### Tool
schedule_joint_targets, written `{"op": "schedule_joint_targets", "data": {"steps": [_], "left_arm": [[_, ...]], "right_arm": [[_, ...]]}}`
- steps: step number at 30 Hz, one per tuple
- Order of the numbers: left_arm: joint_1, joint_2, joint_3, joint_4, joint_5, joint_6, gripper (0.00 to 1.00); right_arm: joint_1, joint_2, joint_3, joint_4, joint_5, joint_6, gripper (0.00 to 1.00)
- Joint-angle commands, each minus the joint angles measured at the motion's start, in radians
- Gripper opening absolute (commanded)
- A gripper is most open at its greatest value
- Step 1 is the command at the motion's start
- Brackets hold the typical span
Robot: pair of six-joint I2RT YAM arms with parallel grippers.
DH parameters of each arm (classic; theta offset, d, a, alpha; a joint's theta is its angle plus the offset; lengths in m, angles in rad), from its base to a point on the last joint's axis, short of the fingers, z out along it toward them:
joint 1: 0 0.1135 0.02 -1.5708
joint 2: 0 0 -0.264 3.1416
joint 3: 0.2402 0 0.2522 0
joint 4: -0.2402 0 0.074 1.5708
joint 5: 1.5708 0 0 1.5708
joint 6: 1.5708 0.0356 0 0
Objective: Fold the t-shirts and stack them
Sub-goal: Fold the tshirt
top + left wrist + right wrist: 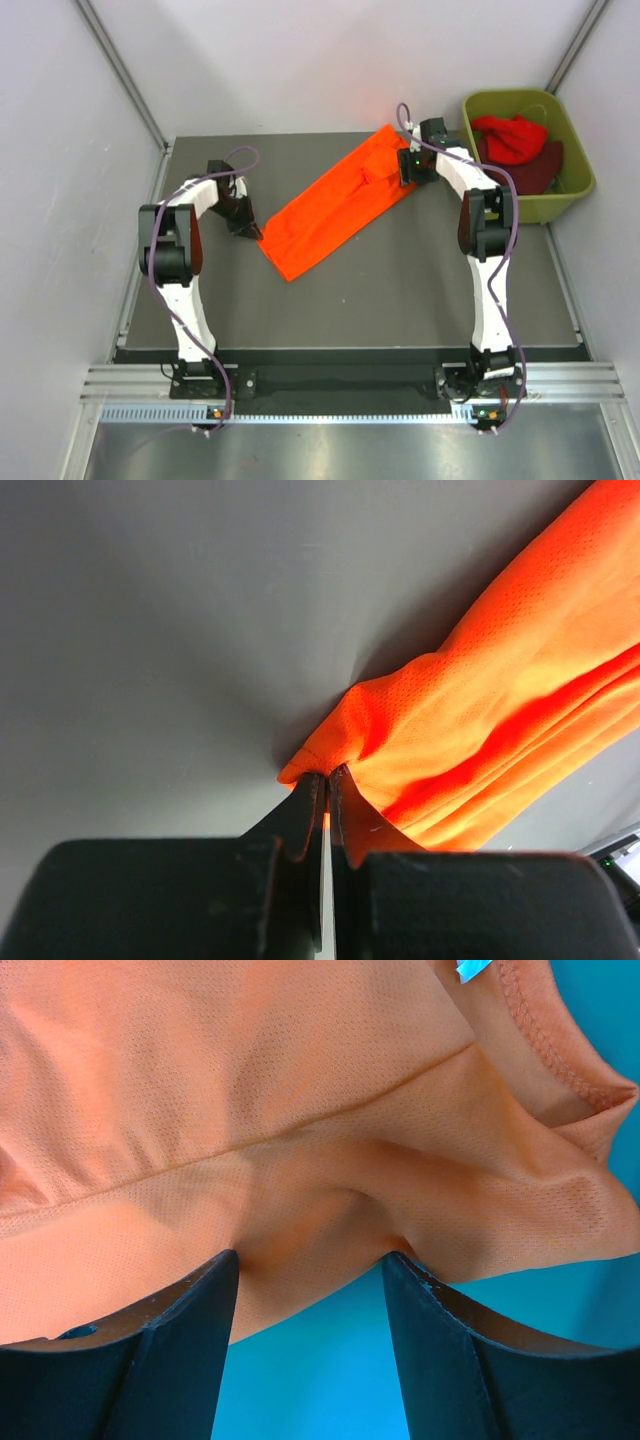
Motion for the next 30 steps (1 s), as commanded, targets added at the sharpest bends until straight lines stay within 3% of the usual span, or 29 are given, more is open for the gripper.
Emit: {"op": "schedule_joint_targets", "data": {"steps": [1,9,14,30], "left_arm": [[-0.002,-0.015,-0.011,0.006,-0.032,0.014,0.0],[0.0,-0.164,-0.195,-0.036,0.042,-0.029,0.0],[-0.054,-0.246,-0.345,-0.007,0.079,-0.075,0.0],[-0.235,-0.408,-0.568,0.072,0.146,-0.155,0.0]], "right_arm": [[0.015,0.021,0.019,0.006,0.014,-0.005,0.61],[0.015,0.044,0.085,0.008,0.02,0.002,0.6],[0.023,0.08,0.157,0.008,0.003,0.007,0.61],[0.072,0.165,0.318,0.073,-0.1,0.101,0.61]]}}
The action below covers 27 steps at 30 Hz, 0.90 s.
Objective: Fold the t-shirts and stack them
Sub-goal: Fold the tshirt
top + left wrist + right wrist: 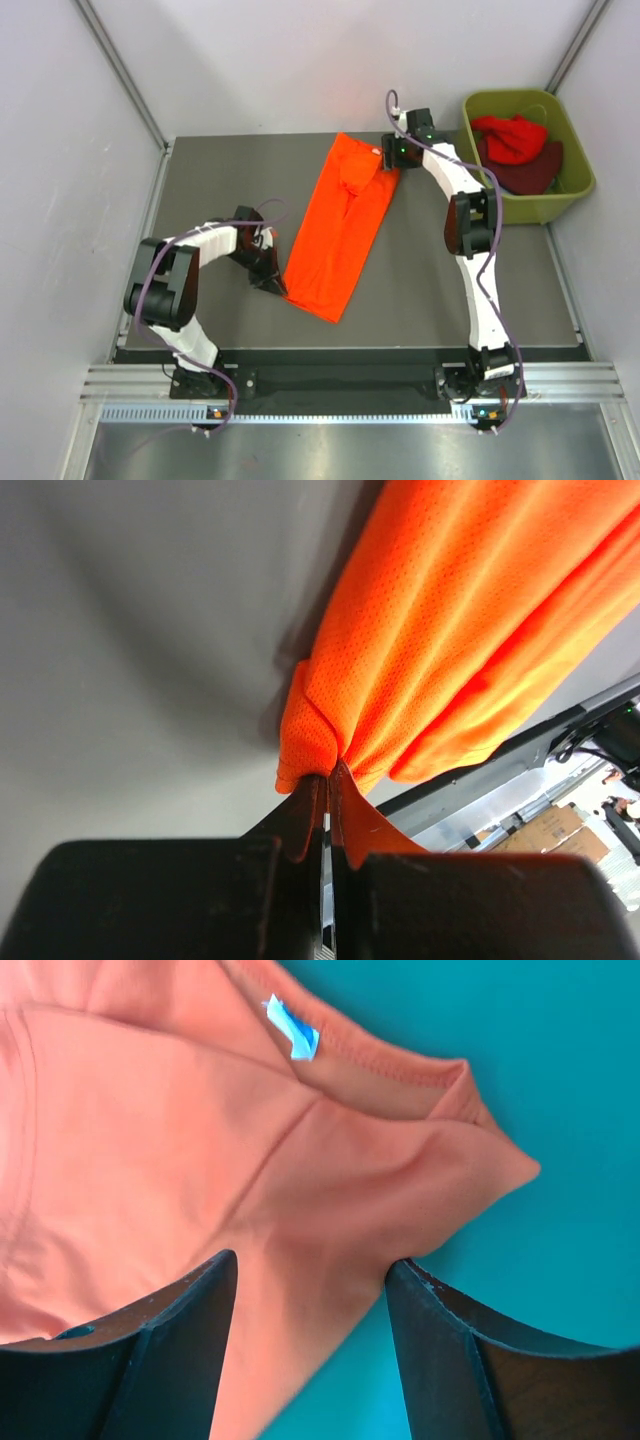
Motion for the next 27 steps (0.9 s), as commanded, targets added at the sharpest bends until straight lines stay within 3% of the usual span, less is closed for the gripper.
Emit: {"op": "schedule_joint_targets", "data": {"steps": [1,8,27], "left_arm": [[-0.008,-0.064,-0.046,0.022,0.026,-0.026,0.0],[-0.065,-0.109,-0.132,0.066,0.046,-0.067,0.0],[-0.174,-0.124,-0.158,0.135,0.039,-0.112,0.0]], "right_arm": [[0.035,0.039,0.08,0.065,-0.038,0.039,0.61],[0.065,0.091,0.134,0.104,-0.047,0.07,0.62],[0.114,0.197,0.253,0.219,-0.073,0.155,0.6]]}}
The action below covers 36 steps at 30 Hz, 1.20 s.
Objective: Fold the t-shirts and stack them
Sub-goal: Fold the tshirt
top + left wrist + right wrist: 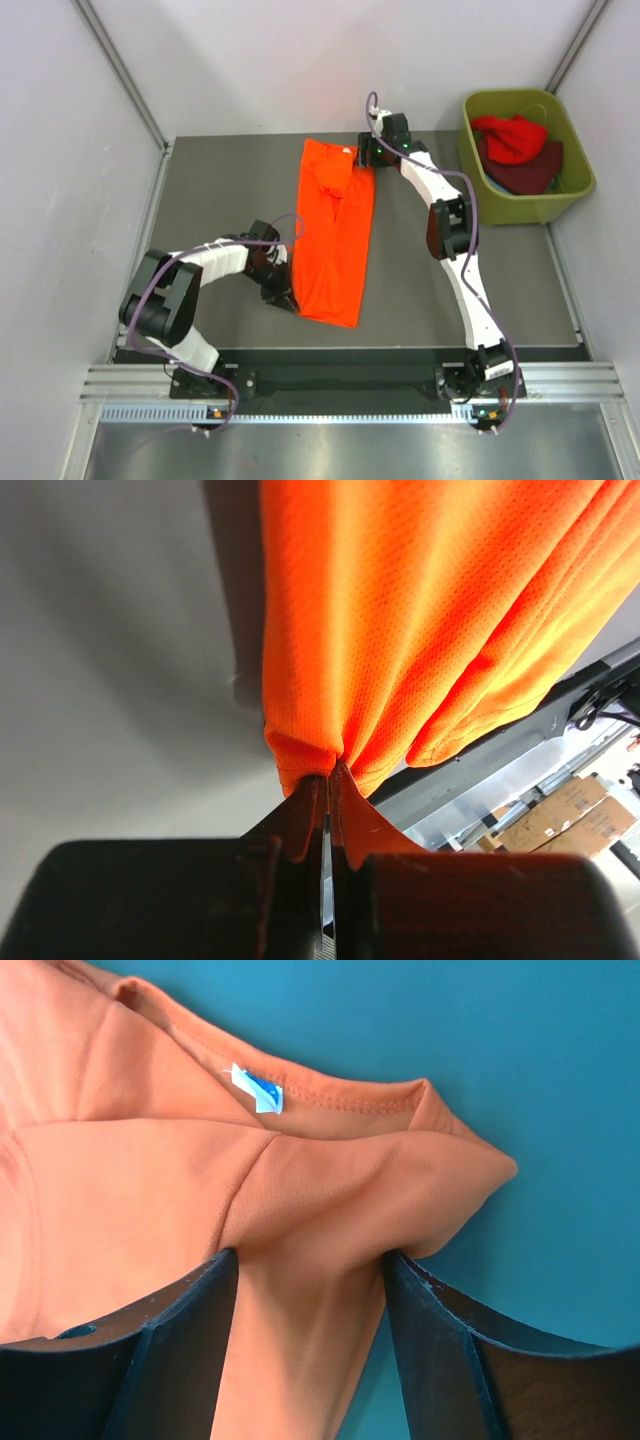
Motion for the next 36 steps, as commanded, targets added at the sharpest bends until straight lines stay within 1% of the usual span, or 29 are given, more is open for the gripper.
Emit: {"op": "schedule_joint_targets", "data": {"steps": [1,7,14,15,16,17,18,19,20,21,22,23,24,25,26,27,28,29,30,31,32,33,34,35,36], "left_arm": [[-0.034,-0.017,-0.001,0.03,0.015,-0.015,0.0],[-0.103,0.004,0.021,0.058,0.018,-0.031,0.0],[-0.136,0.019,0.036,0.069,0.013,-0.038,0.0],[-0.136,0.015,0.038,0.07,0.018,-0.038,0.09],[-0.135,0.012,0.051,0.057,0.015,-0.034,0.23],[-0.136,0.003,0.064,0.044,0.007,-0.016,0.33],[-0.136,-0.017,0.093,0.032,0.001,0.003,0.42],[-0.135,-0.031,0.11,-0.001,-0.013,0.038,0.47],[-0.135,-0.043,0.124,-0.017,-0.018,0.053,0.51],[-0.135,-0.068,0.148,-0.037,-0.019,0.07,0.54],[-0.132,-0.079,0.159,-0.052,-0.019,0.099,0.57],[-0.13,-0.089,0.17,-0.083,-0.021,0.113,0.58],[-0.127,-0.109,0.188,-0.095,-0.025,0.124,0.6],[-0.118,-0.119,0.194,-0.104,-0.037,0.133,0.66],[-0.109,-0.126,0.2,-0.117,-0.039,0.135,0.68],[-0.094,-0.141,0.205,-0.118,-0.039,0.136,0.69],[-0.083,-0.145,0.205,-0.123,-0.038,0.136,0.7],[-0.074,-0.149,0.202,-0.126,-0.042,0.13,0.7],[-0.063,-0.151,0.196,-0.128,-0.042,0.126,0.7],[-0.043,-0.148,0.191,-0.128,-0.039,0.115,0.7],[-0.035,-0.145,0.19,-0.124,-0.042,0.11,0.7],[-0.032,-0.137,0.176,-0.118,-0.044,0.104,0.69],[-0.021,-0.132,0.167,-0.112,-0.044,0.091,0.69],[-0.017,-0.129,0.154,-0.102,-0.045,0.08,0.68],[-0.003,-0.12,0.129,-0.094,-0.041,0.066,0.67]], "right_arm": [[0.024,0.018,0.066,0.058,-0.028,0.035,0.6],[0.03,0.032,0.087,0.089,-0.024,0.052,0.61],[0.028,0.032,0.098,0.103,-0.012,0.03,0.62],[0.022,0.029,0.093,0.092,-0.006,0.027,0.62],[0.018,0.023,0.089,0.081,-0.001,0.026,0.64],[0.013,-0.003,0.078,0.068,0.008,0.021,0.65],[0.002,-0.024,0.034,0.04,0.029,0.015,0.66],[-0.005,-0.049,0.003,0.023,0.043,0.006,0.68],[-0.01,-0.111,-0.031,0.005,0.063,0.009,0.69],[-0.025,-0.148,-0.121,-0.033,0.095,0.013,0.71],[-0.035,-0.191,-0.172,-0.044,0.101,0.018,0.73],[-0.042,-0.283,-0.227,-0.055,0.112,0.022,0.74],[-0.054,-0.332,-0.346,-0.058,0.129,0.032,0.75],[-0.062,-0.386,-0.406,-0.061,0.126,0.056,0.76],[-0.068,-0.487,-0.466,-0.066,0.115,0.065,0.77],[-0.076,-0.538,-0.58,-0.064,0.077,0.07,0.78],[-0.079,-0.633,-0.633,-0.072,0.052,0.084,0.79],[-0.082,-0.671,-0.682,-0.101,0.023,0.101,0.79],[-0.088,-0.714,-0.788,-0.116,-0.062,0.117,0.79],[-0.09,-0.8,-0.854,-0.124,-0.113,0.162,0.79],[-0.091,-0.843,-0.928,-0.126,-0.171,0.188,0.79],[-0.093,-0.885,-1.082,-0.118,-0.273,0.214,0.79],[-0.094,-0.964,-1.164,-0.103,-0.32,0.272,0.79],[-0.095,-0.997,-1.247,-0.045,-0.369,0.309,0.78],[-0.093,-1.029,-1.398,-0.013,-0.449,0.35,0.78]]}}
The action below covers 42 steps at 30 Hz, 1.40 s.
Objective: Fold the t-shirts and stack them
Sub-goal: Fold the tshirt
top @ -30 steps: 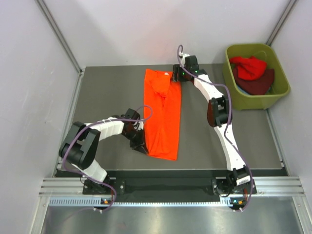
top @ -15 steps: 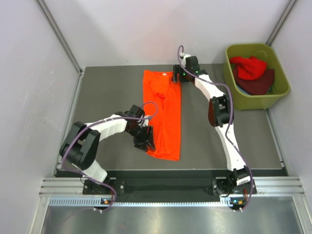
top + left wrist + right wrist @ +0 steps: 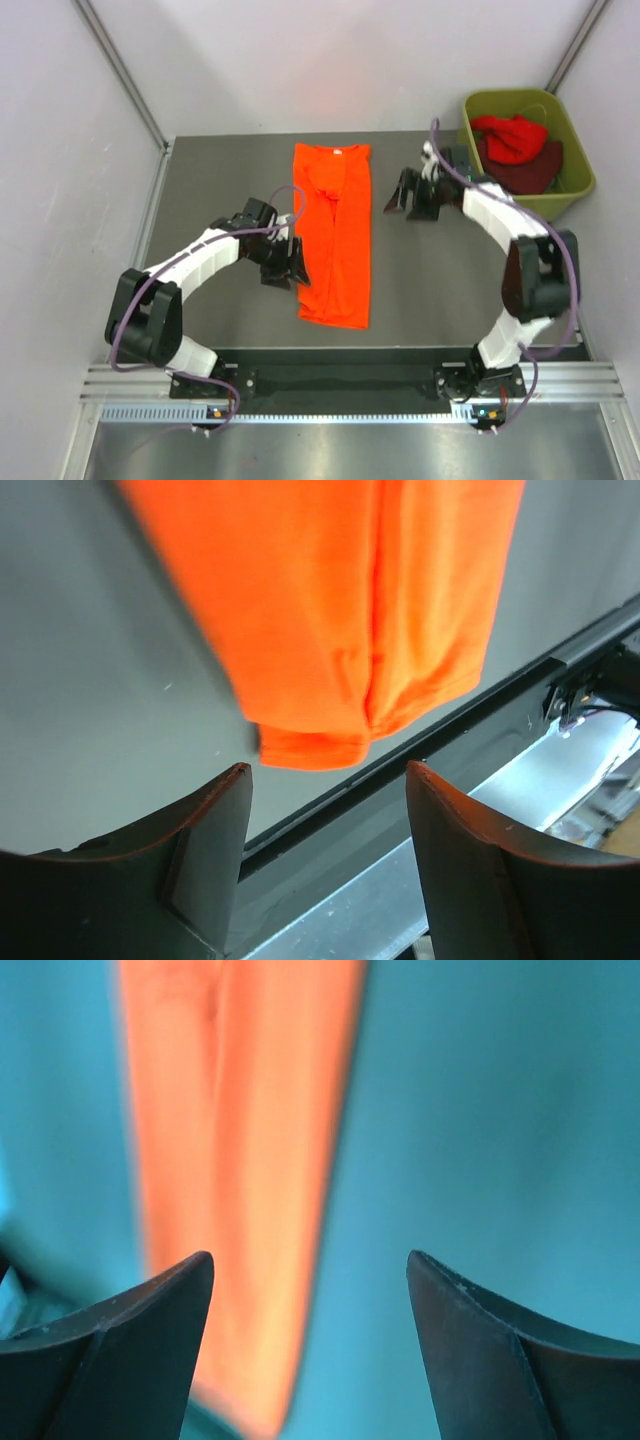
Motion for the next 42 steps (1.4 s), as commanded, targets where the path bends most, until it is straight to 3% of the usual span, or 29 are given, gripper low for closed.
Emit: {"op": "schedule_joint_targets", "data": {"steps": [1,5,10,15,25,42], "left_arm": [[0.026,0.012,-0.05,0.01,0.003,-0.049,0.67],[0.03,0.038,-0.078,-0.003,0.028,-0.05,0.65],[0.032,0.05,-0.125,0.015,0.037,-0.063,0.63],[0.032,0.053,-0.179,0.04,0.005,-0.059,0.6],[0.032,0.099,-0.181,0.113,-0.018,-0.085,0.54],[0.03,0.151,-0.182,0.176,0.034,-0.145,0.53]], "right_arm": [[0.019,-0.137,-0.32,0.075,-0.289,0.232,0.78],[0.044,-0.226,-0.532,0.115,-0.298,0.263,0.77],[0.045,-0.243,-0.62,0.142,-0.342,0.302,0.75],[0.099,-0.211,-0.716,0.285,-0.436,0.4,0.71],[0.283,-0.114,-0.68,0.376,-0.382,0.438,0.65],[0.312,-0.042,-0.649,0.248,-0.307,0.361,0.62]]}}
